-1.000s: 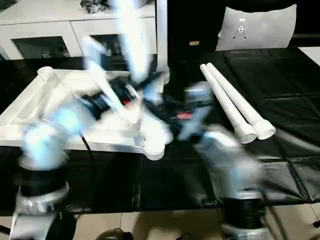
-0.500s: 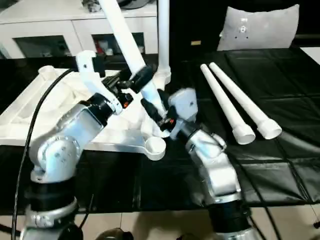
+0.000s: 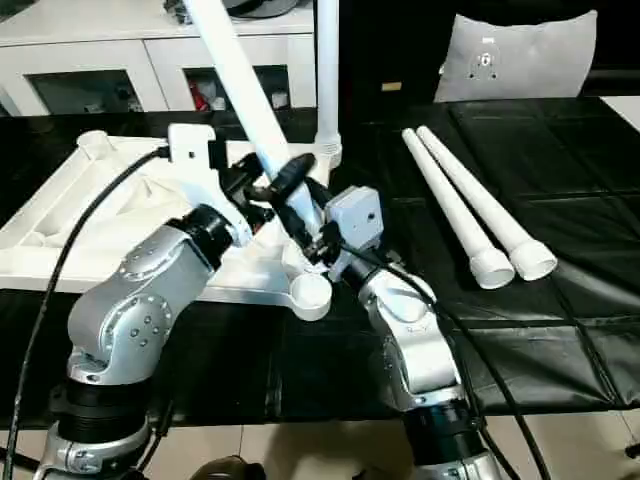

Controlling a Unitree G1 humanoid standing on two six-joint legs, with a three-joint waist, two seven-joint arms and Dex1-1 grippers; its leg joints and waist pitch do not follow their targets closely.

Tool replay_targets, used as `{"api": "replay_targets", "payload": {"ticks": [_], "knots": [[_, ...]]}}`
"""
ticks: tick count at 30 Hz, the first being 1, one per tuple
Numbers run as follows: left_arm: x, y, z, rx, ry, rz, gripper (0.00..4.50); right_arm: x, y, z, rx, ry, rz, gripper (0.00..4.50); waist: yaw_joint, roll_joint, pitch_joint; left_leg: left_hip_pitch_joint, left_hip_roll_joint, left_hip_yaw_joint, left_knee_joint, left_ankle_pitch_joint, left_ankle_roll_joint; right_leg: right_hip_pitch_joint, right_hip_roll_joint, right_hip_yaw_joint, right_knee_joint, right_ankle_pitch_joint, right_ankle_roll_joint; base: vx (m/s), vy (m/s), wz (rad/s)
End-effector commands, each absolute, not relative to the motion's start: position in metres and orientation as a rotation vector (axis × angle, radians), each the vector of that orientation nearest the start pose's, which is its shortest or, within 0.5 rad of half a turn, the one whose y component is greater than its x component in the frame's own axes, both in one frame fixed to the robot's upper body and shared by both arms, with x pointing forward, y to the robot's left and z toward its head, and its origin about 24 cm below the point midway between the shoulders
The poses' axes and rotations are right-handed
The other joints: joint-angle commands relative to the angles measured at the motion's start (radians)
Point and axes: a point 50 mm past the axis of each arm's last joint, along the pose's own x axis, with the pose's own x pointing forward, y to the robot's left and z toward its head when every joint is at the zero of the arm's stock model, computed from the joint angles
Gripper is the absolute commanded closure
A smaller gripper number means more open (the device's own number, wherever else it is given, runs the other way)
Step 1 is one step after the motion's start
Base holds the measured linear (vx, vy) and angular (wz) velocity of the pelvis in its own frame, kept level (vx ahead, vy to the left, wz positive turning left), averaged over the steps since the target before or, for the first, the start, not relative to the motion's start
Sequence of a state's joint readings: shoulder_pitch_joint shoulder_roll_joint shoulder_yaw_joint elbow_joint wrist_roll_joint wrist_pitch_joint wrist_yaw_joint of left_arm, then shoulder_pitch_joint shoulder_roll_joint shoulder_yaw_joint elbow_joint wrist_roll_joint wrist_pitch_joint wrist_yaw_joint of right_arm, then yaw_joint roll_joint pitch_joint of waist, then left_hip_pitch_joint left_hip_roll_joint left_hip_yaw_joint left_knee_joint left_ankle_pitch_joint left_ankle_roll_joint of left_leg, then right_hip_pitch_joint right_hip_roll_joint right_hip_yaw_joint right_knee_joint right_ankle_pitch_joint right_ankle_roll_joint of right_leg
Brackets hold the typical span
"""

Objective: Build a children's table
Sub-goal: Pick table leg

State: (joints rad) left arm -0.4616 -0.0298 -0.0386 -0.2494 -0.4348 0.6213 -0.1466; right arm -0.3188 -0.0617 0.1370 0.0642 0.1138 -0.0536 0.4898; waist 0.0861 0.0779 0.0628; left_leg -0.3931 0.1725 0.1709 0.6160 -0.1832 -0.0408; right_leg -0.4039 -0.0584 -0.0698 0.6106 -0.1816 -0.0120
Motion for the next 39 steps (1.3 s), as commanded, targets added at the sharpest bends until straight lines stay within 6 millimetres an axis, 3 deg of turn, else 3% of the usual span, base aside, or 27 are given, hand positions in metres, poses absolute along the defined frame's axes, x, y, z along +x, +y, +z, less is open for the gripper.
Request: {"api": "replay_targets", "payload": {"ticks": [1, 3, 5, 11, 17, 24, 25, 26, 31, 36, 39], "knots": [[0.298, 0.071, 0.169, -0.325, -0.068, -0.572, 1.62, 0.294, -0.078, 0.120, -0.049, -0.324, 0.727, 2.68, -0.004, -0.017, -0.074, 0.010, 0.048, -0.023, -0.071, -0.186, 0.050, 0.047, -0.078, 0.049, -0.086, -0.302, -0.118, 0.000, 0.000, 0.00], [0.298, 0.071, 0.169, -0.324, -0.068, -0.575, 1.65, 0.294, -0.079, 0.120, -0.053, -0.327, 0.732, 2.68, -0.005, -0.016, -0.074, 0.011, 0.048, -0.023, -0.071, -0.187, 0.050, 0.047, -0.077, 0.049, -0.085, -0.296, -0.121, 0.000, 0.000, 0.00], [0.298, 0.071, 0.169, -0.325, -0.068, -0.576, 2.02, 0.294, -0.079, 0.120, -0.057, -0.328, 0.736, 2.68, -0.005, -0.017, -0.074, 0.010, 0.048, -0.023, -0.071, -0.189, 0.051, 0.048, -0.078, 0.049, -0.086, -0.297, -0.122, 0.000, 0.000, 0.00], [0.298, 0.070, 0.168, -0.397, -0.053, -0.584, 2.45, 0.294, -0.078, 0.120, -0.062, -0.339, 0.743, 2.68, -0.005, -0.016, -0.074, 0.010, 0.047, -0.022, -0.070, -0.189, 0.052, 0.049, -0.077, 0.048, -0.086, -0.298, -0.127, 0.000, 0.000, 0.00], [0.300, 0.072, 0.170, -0.550, -0.028, -0.560, 2.58, 0.293, -0.077, 0.121, -0.076, -0.352, 0.753, 2.68, -0.005, -0.015, -0.074, 0.010, 0.046, -0.021, -0.068, -0.188, 0.059, 0.049, -0.075, 0.047, -0.086, -0.291, -0.135, 0.000, 0.000, 0.00], [0.304, 0.076, 0.172, -0.566, -0.033, -0.546, 2.60, 0.295, -0.075, 0.123, -0.087, -0.359, 0.753, 2.68, -0.006, -0.017, -0.074, 0.011, 0.047, -0.022, -0.069, -0.190, 0.060, 0.048, -0.075, 0.047, -0.087, -0.305, -0.126, 0.000, 0.000, 0.00], [0.304, 0.077, 0.172, -0.558, -0.035, -0.546, 2.60, 0.295, -0.074, 0.124, -0.081, -0.358, 0.758, 2.12, -0.005, -0.018, -0.073, 0.011, 0.046, -0.021, -0.068, -0.190, 0.061, 0.047, -0.075, 0.047, -0.089, -0.309, -0.123, 0.000, 0.000, 0.00], [0.305, 0.077, 0.173, -0.555, -0.036, -0.547, 2.60, 0.295, -0.074, 0.124, -0.078, -0.357, 0.761, 1.98, -0.005, -0.018, -0.074, 0.010, 0.045, -0.021, -0.068, -0.186, 0.061, 0.048, -0.075, 0.047, -0.088, -0.307, -0.121, 0.000, 0.000, 0.00], [0.314, 0.093, 0.175, -0.391, -0.051, -0.593, 2.62, 0.289, -0.071, 0.125, 0.002, -0.291, 0.911, 1.64, -0.006, -0.015, -0.075, 0.013, 0.046, -0.024, -0.070, -0.179, 0.069, 0.050, -0.072, 0.047, -0.082, -0.282, -0.116, 0.000, 0.000, 0.00], [0.316, 0.104, 0.178, -0.327, -0.017, -0.767, 2.62, 0.287, -0.089, 0.138, 0.172, -0.250, 0.995, 1.20, -0.001, -0.012, -0.079, 0.016, 0.049, -0.024, -0.069, -0.142, 0.074, 0.049, -0.076, 0.050, -0.073, -0.225, -0.152, 0.000, 0.000, 0.00], [0.313, 0.107, 0.178, -0.299, 0.012, -0.870, 2.62, 0.289, -0.102, 0.143, 0.195, -0.199, 1.042, 1.00, 0.004, -0.009, -0.078, 0.019, 0.048, -0.023, -0.068, -0.148, 0.062, 0.050, -0.076, 0.049, -0.074, -0.242, -0.158, 0.000, 0.000, 0.00]]}}
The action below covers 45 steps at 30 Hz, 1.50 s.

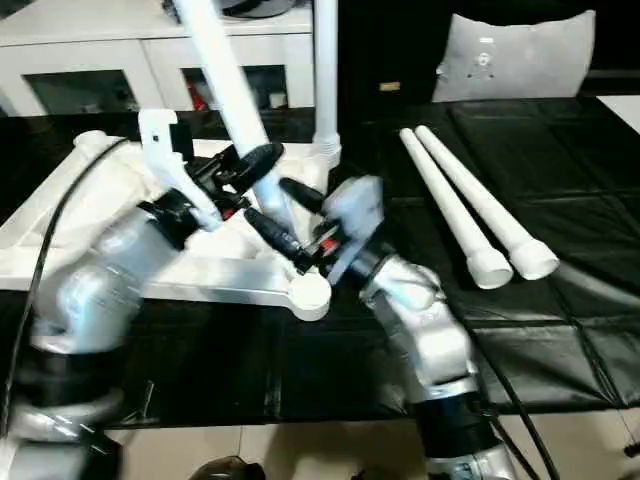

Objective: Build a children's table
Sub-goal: Pick table leg

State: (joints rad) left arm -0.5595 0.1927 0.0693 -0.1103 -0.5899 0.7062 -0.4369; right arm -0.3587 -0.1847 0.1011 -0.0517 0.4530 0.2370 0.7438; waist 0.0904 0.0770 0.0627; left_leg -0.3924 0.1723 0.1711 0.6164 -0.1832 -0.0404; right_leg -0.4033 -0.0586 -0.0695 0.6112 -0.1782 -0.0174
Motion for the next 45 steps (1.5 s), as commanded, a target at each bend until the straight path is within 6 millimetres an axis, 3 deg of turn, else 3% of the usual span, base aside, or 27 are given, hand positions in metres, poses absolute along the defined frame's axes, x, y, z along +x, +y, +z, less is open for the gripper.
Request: {"api": "replay_targets", "payload": {"ticks": [1, 6, 7, 12, 14, 18, 30, 43, 44, 45], "knots": [[0.312, 0.109, 0.178, -0.291, 0.028, -0.917, 2.62, 0.291, -0.107, 0.144, 0.196, -0.163, 1.054, 0.91, -0.001, -0.009, -0.079, 0.017, 0.049, -0.023, -0.068, -0.144, 0.057, 0.050, -0.076, 0.049, -0.073, -0.244, -0.155, 0.000, 0.000, 0.00], [0.302, 0.112, 0.183, -0.269, 0.067, -1.150, 2.62, 0.289, -0.124, 0.145, 0.149, 0.034, 1.221, 0.73, 0.001, -0.010, -0.077, 0.019, 0.044, -0.020, -0.066, -0.146, 0.048, 0.053, -0.078, 0.050, -0.076, -0.285, -0.154, 0.000, 0.000, 0.00], [0.299, 0.112, 0.185, -0.268, 0.070, -1.210, 2.62, 0.286, -0.126, 0.146, 0.141, 0.068, 1.274, 0.73, 0.004, -0.015, -0.079, 0.019, 0.044, -0.019, -0.064, -0.136, 0.052, 0.054, -0.077, 0.050, -0.075, -0.279, -0.154, 0.000, 0.000, 0.00], [0.292, 0.109, 0.193, -0.289, 0.062, -1.347, 2.62, 0.281, -0.128, 0.145, 0.140, 0.156, 1.393, 0.65, 0.006, -0.018, -0.078, 0.015, 0.045, -0.018, -0.061, -0.121, 0.057, 0.055, -0.080, 0.048, -0.073, -0.277, -0.171, 0.000, 0.000, 0.00], [0.290, 0.106, 0.199, -0.321, 0.047, -1.404, 2.62, 0.279, -0.128, 0.142, 0.119, 0.199, 1.438, 0.97, 0.006, -0.023, -0.079, 0.015, 0.044, -0.017, -0.060, -0.119, 0.057, 0.056, -0.079, 0.047, -0.072, -0.289, -0.169, 0.000, 0.000, 0.00], [0.290, 0.102, 0.204, -0.341, 0.024, -1.441, 2.62, 0.280, -0.123, 0.140, 0.127, 0.214, 1.448, 1.22, 0.007, -0.021, -0.077, 0.017, 0.045, -0.018, -0.060, -0.132, 0.049, 0.053, -0.079, 0.048, -0.076, -0.327, -0.161, 0.000, 0.000, 0.00], [0.293, 0.100, 0.203, -0.336, 0.030, -1.463, 2.62, 0.277, -0.117, 0.138, 0.169, 0.231, 1.490, 2.37, 0.008, -0.017, -0.081, 0.016, 0.046, -0.019, -0.060, -0.120, 0.045, 0.055, -0.078, 0.047, -0.072, -0.282, -0.168, 0.000, 0.000, 0.00], [0.293, 0.103, 0.202, -0.308, 0.007, -1.432, 2.63, 0.272, -0.111, 0.134, 0.174, 0.230, 1.486, 2.54, 0.008, -0.017, -0.081, 0.017, 0.046, -0.019, -0.060, -0.123, 0.040, 0.054, -0.078, 0.047, -0.072, -0.289, -0.165, 0.000, 0.000, 0.00], [0.293, 0.103, 0.203, -0.312, 0.009, -1.430, 2.28, 0.272, -0.111, 0.133, 0.172, 0.228, 1.482, 2.54, 0.008, -0.017, -0.081, 0.017, 0.046, -0.019, -0.060, -0.123, 0.040, 0.054, -0.078, 0.047, -0.072, -0.288, -0.166, 0.000, 0.000, 0.00], [0.293, 0.104, 0.204, -0.315, 0.001, -1.419, 2.28, 0.274, -0.108, 0.132, 0.166, 0.216, 1.455, 2.54, 0.008, -0.020, -0.081, 0.017, 0.046, -0.018, -0.060, -0.120, 0.041, 0.054, -0.077, 0.047, -0.071, -0.283, -0.167, 0.000, 0.000, 0.00]]}}
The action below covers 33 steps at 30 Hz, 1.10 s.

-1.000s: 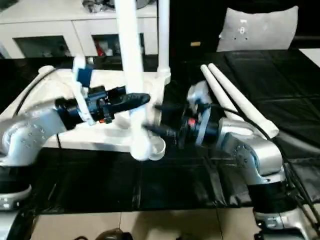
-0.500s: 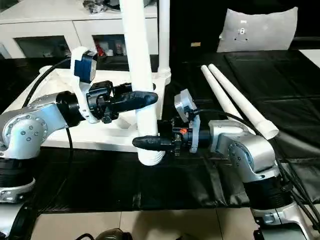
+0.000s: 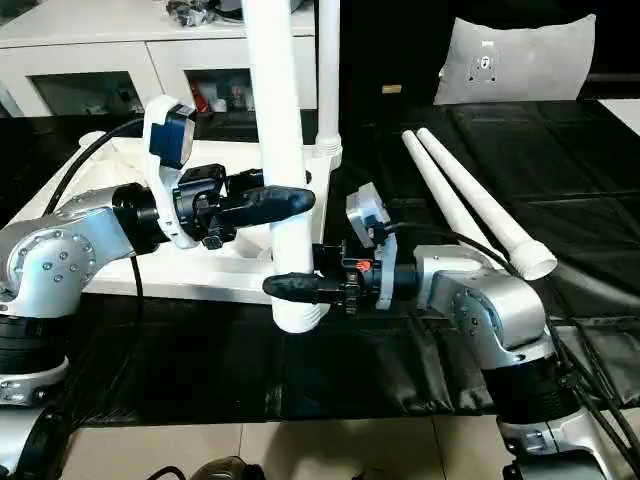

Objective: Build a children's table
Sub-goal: Pick table leg

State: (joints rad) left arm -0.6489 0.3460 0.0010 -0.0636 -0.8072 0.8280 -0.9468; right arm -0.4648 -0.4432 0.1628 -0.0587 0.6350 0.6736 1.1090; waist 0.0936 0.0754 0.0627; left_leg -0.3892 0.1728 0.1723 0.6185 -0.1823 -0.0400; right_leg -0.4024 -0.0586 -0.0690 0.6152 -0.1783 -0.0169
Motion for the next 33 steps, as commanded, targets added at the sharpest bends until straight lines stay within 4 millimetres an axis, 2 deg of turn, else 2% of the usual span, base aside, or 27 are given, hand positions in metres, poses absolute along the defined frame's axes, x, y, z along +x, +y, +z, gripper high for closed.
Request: {"api": "replay_targets", "payload": {"ticks": [1, 4, 6, 7, 9, 13, 14, 15, 16, 20, 21, 23, 25, 27, 28, 29, 33], "knots": [[0.292, 0.104, 0.205, -0.315, -0.009, -1.408, 2.07, 0.276, -0.106, 0.132, 0.159, 0.203, 1.423, 2.54, 0.004, -0.016, -0.081, 0.013, 0.046, -0.020, -0.062, -0.117, 0.038, 0.052, -0.079, 0.047, -0.074, -0.278, -0.171, 0.000, 0.000, 0.00], [0.293, 0.105, 0.204, -0.333, -0.001, -1.374, 1.87, 0.279, -0.103, 0.130, 0.145, 0.185, 1.376, 2.54, 0.001, -0.017, -0.080, 0.014, 0.045, -0.020, -0.063, -0.125, 0.028, 0.051, -0.079, 0.046, -0.075, -0.291, -0.170, 0.000, 0.000, 0.00], [0.292, 0.105, 0.201, -0.282, -0.024, -1.322, 1.77, 0.282, -0.098, 0.127, 0.124, 0.163, 1.309, 2.55, 0.001, -0.020, -0.079, 0.012, 0.049, -0.023, -0.066, -0.128, 0.024, 0.051, -0.080, 0.047, -0.075, -0.295, -0.163, 0.000, 0.000, 0.00], [0.293, 0.105, 0.197, -0.209, -0.071, -1.235, 1.63, 0.287, -0.095, 0.125, 0.111, 0.151, 1.236, 2.56, 0.000, -0.018, -0.079, 0.015, 0.046, -0.020, -0.065, -0.132, 0.024, 0.050, -0.079, 0.048, -0.077, -0.304, -0.156, 0.000, 0.000, 0.00], [0.295, 0.105, 0.195, -0.191, -0.090, -1.176, 1.46, 0.289, -0.093, 0.124, 0.100, 0.136, 1.189, 2.56, -0.003, -0.019, -0.077, 0.013, 0.049, -0.021, -0.069, -0.136, 0.016, 0.049, -0.080, 0.049, -0.080, -0.311, -0.143, 0.000, 0.000, 0.00], [0.297, 0.099, 0.191, -0.109, -0.122, -1.008, 1.45, 0.296, -0.085, 0.125, 0.102, 0.094, 1.075, 2.56, -0.004, -0.018, -0.078, 0.017, 0.049, -0.021, -0.070, -0.156, 0.005, 0.049, -0.079, 0.050, -0.079, -0.315, -0.135, 0.000, 0.000, 0.00], [0.298, 0.098, 0.190, -0.103, -0.123, -0.969, 1.45, 0.298, -0.083, 0.126, 0.108, 0.086, 1.049, 2.56, -0.005, -0.025, -0.078, 0.014, 0.050, -0.021, -0.071, -0.152, 0.007, 0.050, -0.080, 0.051, -0.079, -0.309, -0.134, 0.000, 0.000, 0.00], [0.298, 0.097, 0.189, -0.101, -0.124, -0.942, 1.45, 0.299, -0.082, 0.126, 0.110, 0.080, 1.030, 2.56, -0.004, -0.022, -0.077, 0.014, 0.049, -0.022, -0.071, -0.150, 0.006, 0.049, -0.080, 0.050, -0.078, -0.307, -0.131, 0.000, 0.000, 0.00], [0.299, 0.097, 0.187, -0.109, -0.129, -0.886, 1.73, 0.300, -0.080, 0.125, 0.107, 0.073, 1.005, 2.56, -0.006, -0.023, -0.077, 0.013, 0.048, -0.021, -0.071, -0.151, 0.006, 0.049, -0.080, 0.050, -0.078, -0.308, -0.128, 0.000, 0.000, 0.00], [0.303, 0.095, 0.183, -0.113, -0.154, -0.745, 1.95, 0.302, -0.073, 0.123, 0.111, 0.060, 0.961, 2.56, -0.006, -0.025, -0.077, 0.012, 0.048, -0.021, -0.071, -0.152, 0.007, 0.049, -0.080, 0.051, -0.081, -0.303, -0.125, 0.000, 0.000, 0.00], [0.303, 0.093, 0.181, -0.115, -0.154, -0.726, 1.95, 0.302, -0.071, 0.123, 0.117, 0.057, 0.952, 2.56, -0.006, -0.024, -0.077, 0.013, 0.048, -0.021, -0.070, -0.157, 0.008, 0.048, -0.080, 0.051, -0.082, -0.311, -0.124, 0.000, 0.000, 0.00], [0.302, 0.088, 0.179, -0.106, -0.160, -0.699, 2.23, 0.303, -0.068, 0.123, 0.122, 0.050, 0.938, 2.56, -0.006, -0.020, -0.077, 0.012, 0.048, -0.022, -0.071, -0.158, 0.009, 0.048, -0.080, 0.051, -0.083, -0.309, -0.121, 0.000, 0.000, 0.00], [0.301, 0.084, 0.178, -0.102, -0.165, -0.654, 2.32, 0.303, -0.065, 0.124, 0.129, 0.040, 0.923, 2.56, -0.007, -0.021, -0.077, 0.012, 0.050, -0.023, -0.072, -0.165, 0.009, 0.047, -0.079, 0.051, -0.082, -0.302, -0.118, 0.000, 0.000, 0.00], [0.301, 0.082, 0.179, -0.101, -0.172, -0.638, 2.39, 0.304, -0.064, 0.124, 0.131, 0.036, 0.916, 2.56, -0.006, -0.021, -0.077, 0.011, 0.049, -0.023, -0.072, -0.167, 0.010, 0.047, -0.079, 0.051, -0.083, -0.296, -0.120, 0.000, 0.000, 0.00], [0.300, 0.080, 0.179, -0.109, -0.176, -0.628, 2.49, 0.304, -0.063, 0.125, 0.133, 0.031, 0.908, 2.56, -0.007, -0.018, -0.076, 0.011, 0.048, -0.023, -0.072, -0.170, 0.010, 0.047, -0.079, 0.051, -0.083, -0.299, -0.119, 0.000, 0.000, 0.00], [0.300, 0.078, 0.179, -0.119, -0.177, -0.624, 2.57, 0.305, -0.063, 0.125, 0.134, 0.029, 0.904, 2.56, -0.008, -0.019, -0.076, 0.012, 0.048, -0.023, -0.071, -0.177, 0.009, 0.046, -0.079, 0.050, -0.085, -0.304, -0.119, 0.000, 0.000, 0.00], [0.299, 0.077, 0.179, -0.124, -0.180, -0.619, 2.59, 0.306, -0.062, 0.125, 0.132, 0.023, 0.894, 2.56, -0.008, -0.018, -0.076, 0.012, 0.047, -0.024, -0.072, -0.190, 0.008, 0.046, -0.079, 0.050, -0.087, -0.319, -0.113, 0.000, 0.000, 0.00]]}}
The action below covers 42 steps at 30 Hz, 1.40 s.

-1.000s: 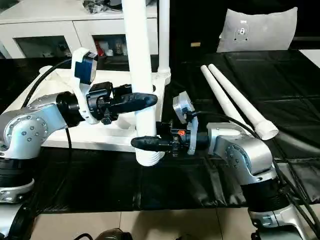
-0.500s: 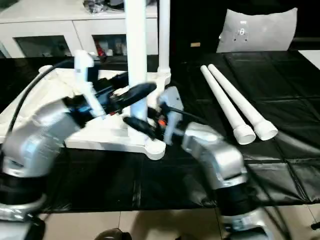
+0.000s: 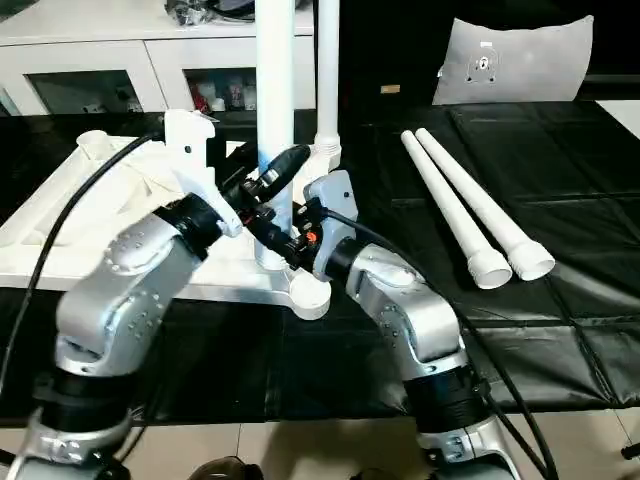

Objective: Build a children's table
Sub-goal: Pick table leg

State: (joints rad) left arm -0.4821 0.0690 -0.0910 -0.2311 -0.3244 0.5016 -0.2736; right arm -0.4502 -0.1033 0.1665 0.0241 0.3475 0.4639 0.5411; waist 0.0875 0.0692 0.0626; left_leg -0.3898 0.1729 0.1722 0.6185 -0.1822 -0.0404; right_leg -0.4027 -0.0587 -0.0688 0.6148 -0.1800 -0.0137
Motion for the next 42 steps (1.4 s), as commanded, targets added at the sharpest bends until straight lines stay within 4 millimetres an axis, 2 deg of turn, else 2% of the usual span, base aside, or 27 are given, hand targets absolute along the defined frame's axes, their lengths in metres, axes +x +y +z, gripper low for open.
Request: {"api": "replay_targets", "payload": {"ticks": [1, 4, 14, 15, 16, 19, 20, 21, 23, 24, 25, 27, 28, 29, 30, 31, 33, 34, 37, 39, 40, 42], "knots": [[0.299, 0.076, 0.177, -0.117, -0.174, -0.618, 2.61, 0.306, -0.061, 0.125, 0.129, 0.022, 0.890, 2.56, -0.002, -0.011, -0.075, 0.012, 0.047, -0.024, -0.073, -0.192, 0.008, 0.046, -0.078, 0.050, -0.087, -0.319, -0.115, 0.000, 0.000, 0.00], [0.300, 0.077, 0.176, -0.118, -0.169, -0.614, 2.63, 0.306, -0.062, 0.125, 0.120, 0.022, 0.883, 2.56, -0.003, -0.007, -0.076, 0.013, 0.048, -0.025, -0.074, -0.197, 0.004, 0.045, -0.076, 0.049, -0.086, -0.305, -0.116, 0.000, 0.000, 0.00], [0.309, 0.085, 0.173, -0.177, -0.114, -0.640, 2.63, 0.309, -0.068, 0.124, 0.111, 0.034, 0.841, 2.56, -0.005, -0.008, -0.076, 0.014, 0.048, -0.025, -0.073, -0.196, 0.003, 0.046, -0.077, 0.050, -0.083, -0.284, -0.130, 0.000, 0.000, 0.00], [0.311, 0.087, 0.174, -0.194, -0.108, -0.652, 2.63, 0.308, -0.069, 0.125, 0.122, 0.035, 0.850, 2.00, -0.005, -0.010, -0.076, 0.015, 0.044, -0.023, -0.072, -0.195, 0.003, 0.046, -0.077, 0.050, -0.085, -0.289, -0.129, 0.000, 0.000, 0.00], [0.313, 0.088, 0.175, -0.208, -0.102, -0.664, 2.63, 0.308, -0.071, 0.126, 0.134, 0.033, 0.863, 1.86, -0.004, -0.013, -0.077, 0.016, 0.044, -0.022, -0.071, -0.191, 0.004, 0.046, -0.077, 0.050, -0.084, -0.291, -0.130, 0.000, 0.000, 0.00], [0.317, 0.093, 0.175, -0.206, -0.088, -0.664, 2.63, 0.306, -0.073, 0.129, 0.165, 0.035, 0.895, 1.66, -0.004, -0.011, -0.078, 0.016, 0.046, -0.024, -0.071, -0.185, 0.011, 0.047, -0.077, 0.050, -0.081, -0.280, -0.127, 0.000, 0.000, 0.00], [0.320, 0.097, 0.175, -0.204, -0.074, -0.681, 2.64, 0.303, -0.077, 0.132, 0.182, 0.034, 0.941, 1.52, -0.006, -0.014, -0.076, 0.015, 0.045, -0.023, -0.072, -0.184, 0.014, 0.047, -0.075, 0.050, -0.083, -0.282, -0.125, 0.000, 0.000, 0.00], [0.321, 0.098, 0.176, -0.202, -0.070, -0.694, 2.64, 0.301, -0.079, 0.133, 0.187, 0.036, 0.963, 1.52, -0.002, -0.013, -0.078, 0.016, 0.043, -0.022, -0.070, -0.173, 0.019, 0.049, -0.076, 0.050, -0.081, -0.277, -0.121, 0.000, 0.000, 0.00], [0.323, 0.101, 0.177, -0.219, -0.068, -0.716, 2.64, 0.298, -0.084, 0.135, 0.196, 0.039, 1.011, 1.43, -0.001, -0.015, -0.079, 0.016, 0.044, -0.022, -0.069, -0.162, 0.025, 0.050, -0.076, 0.050, -0.081, -0.270, -0.126, 0.000, 0.000, 0.00], [0.326, 0.105, 0.179, -0.243, -0.070, -0.736, 2.64, 0.295, -0.091, 0.137, 0.207, 0.049, 1.063, 1.23, 0.001, -0.017, -0.079, 0.015, 0.045, -0.022, -0.069, -0.144, 0.028, 0.053, -0.078, 0.050, -0.079, -0.252, -0.133, 0.000, 0.000, 0.00], [0.326, 0.105, 0.180, -0.250, -0.070, -0.747, 2.64, 0.294, -0.093, 0.137, 0.208, 0.052, 1.075, 1.13, 0.004, -0.015, -0.081, 0.016, 0.046, -0.021, -0.067, -0.137, 0.034, 0.051, -0.077, 0.050, -0.077, -0.241, -0.140, 0.000, 0.000, 0.00], [0.327, 0.106, 0.182, -0.283, -0.075, -0.841, 2.64, 0.293, -0.105, 0.140, 0.210, 0.061, 1.127, 0.93, 0.006, -0.018, -0.081, 0.014, 0.045, -0.020, -0.066, -0.126, 0.043, 0.053, -0.080, 0.050, -0.076, -0.232, -0.149, 0.000, 0.000, 0.00], [0.327, 0.106, 0.182, -0.283, -0.075, -0.841, 2.64, 0.293, -0.105, 0.140, 0.210, 0.061, 1.127, 0.80, 0.006, -0.020, -0.081, 0.011, 0.043, -0.019, -0.064, -0.121, 0.047, 0.054, -0.081, 0.049, -0.076, -0.238, -0.153, 0.000, 0.000, 0.00], [0.328, 0.107, 0.183, -0.303, -0.073, -0.871, 2.64, 0.294, -0.112, 0.142, 0.217, 0.072, 1.138, 0.70, 0.005, -0.025, -0.081, 0.011, 0.044, -0.018, -0.064, -0.117, 0.049, 0.053, -0.081, 0.050, -0.076, -0.239, -0.154, 0.000, 0.000, 0.00], [0.325, 0.106, 0.188, -0.346, -0.086, -0.961, 2.64, 0.296, -0.119, 0.144, 0.216, 0.084, 1.147, 0.70, 0.008, -0.025, -0.081, 0.012, 0.039, -0.015, -0.061, -0.113, 0.054, 0.055, -0.082, 0.049, -0.079, -0.260, -0.154, 0.000, 0.000, 0.00], [0.320, 0.104, 0.197, -0.432, -0.104, -1.100, 2.64, 0.298, -0.128, 0.147, 0.209, 0.110, 1.179, 0.64, 0.009, -0.031, -0.081, 0.011, 0.040, -0.016, -0.061, -0.104, 0.054, 0.055, -0.082, 0.048, -0.077, -0.272, -0.158, 0.000, 0.000, 0.00], [0.318, 0.104, 0.200, -0.468, -0.109, -1.151, 2.64, 0.298, -0.131, 0.148, 0.203, 0.120, 1.198, 0.55, 0.012, -0.026, -0.081, 0.013, 0.040, -0.014, -0.058, -0.103, 0.054, 0.052, -0.081, 0.047, -0.077, -0.277, -0.170, 0.000, 0.000, 0.00], [0.316, 0.103, 0.204, -0.487, -0.108, -1.201, 2.64, 0.298, -0.133, 0.149, 0.201, 0.135, 1.215, 0.55, 0.013, -0.031, -0.081, 0.012, 0.041, -0.015, -0.058, -0.101, 0.057, 0.053, -0.081, 0.046, -0.074, -0.273, -0.174, 0.000, 0.000, 0.00], [0.309, 0.101, 0.214, -0.527, -0.107, -1.357, 2.64, 0.298, -0.138, 0.154, 0.216, 0.176, 1.289, 0.55, 0.011, -0.033, -0.080, 0.011, 0.041, -0.016, -0.059, -0.101, 0.070, 0.055, -0.081, 0.045, -0.076, -0.283, -0.170, 0.000, 0.000, 0.00], [0.308, 0.100, 0.216, -0.529, -0.104, -1.384, 2.64, 0.298, -0.139, 0.155, 0.215, 0.185, 1.311, 0.55, 0.010, -0.032, -0.078, 0.013, 0.041, -0.014, -0.057, -0.105, 0.070, 0.053, -0.079, 0.045, -0.079, -0.301, -0.168, 0.000, 0.000, 0.00], [0.306, 0.099, 0.218, -0.529, -0.099, -1.419, 2.64, 0.297, -0.140, 0.157, 0.218, 0.190, 1.344, 0.55, 0.012, -0.029, -0.080, 0.015, 0.041, -0.015, -0.057, -0.106, 0.068, 0.053, -0.080, 0.044, -0.079, -0.306, -0.167, 0.000, 0.000, 0.00], [0.303, 0.096, 0.219, -0.520, -0.088, -1.464, 2.64, 0.294, -0.138, 0.160, 0.239, 0.186, 1.400, 0.55, 0.013, -0.030, -0.078, 0.015, 0.044, -0.015, -0.059, -0.110, 0.067, 0.052, -0.078, 0.045, -0.081, -0.309, -0.166, 0.000, 0.000, 0.00]]}}
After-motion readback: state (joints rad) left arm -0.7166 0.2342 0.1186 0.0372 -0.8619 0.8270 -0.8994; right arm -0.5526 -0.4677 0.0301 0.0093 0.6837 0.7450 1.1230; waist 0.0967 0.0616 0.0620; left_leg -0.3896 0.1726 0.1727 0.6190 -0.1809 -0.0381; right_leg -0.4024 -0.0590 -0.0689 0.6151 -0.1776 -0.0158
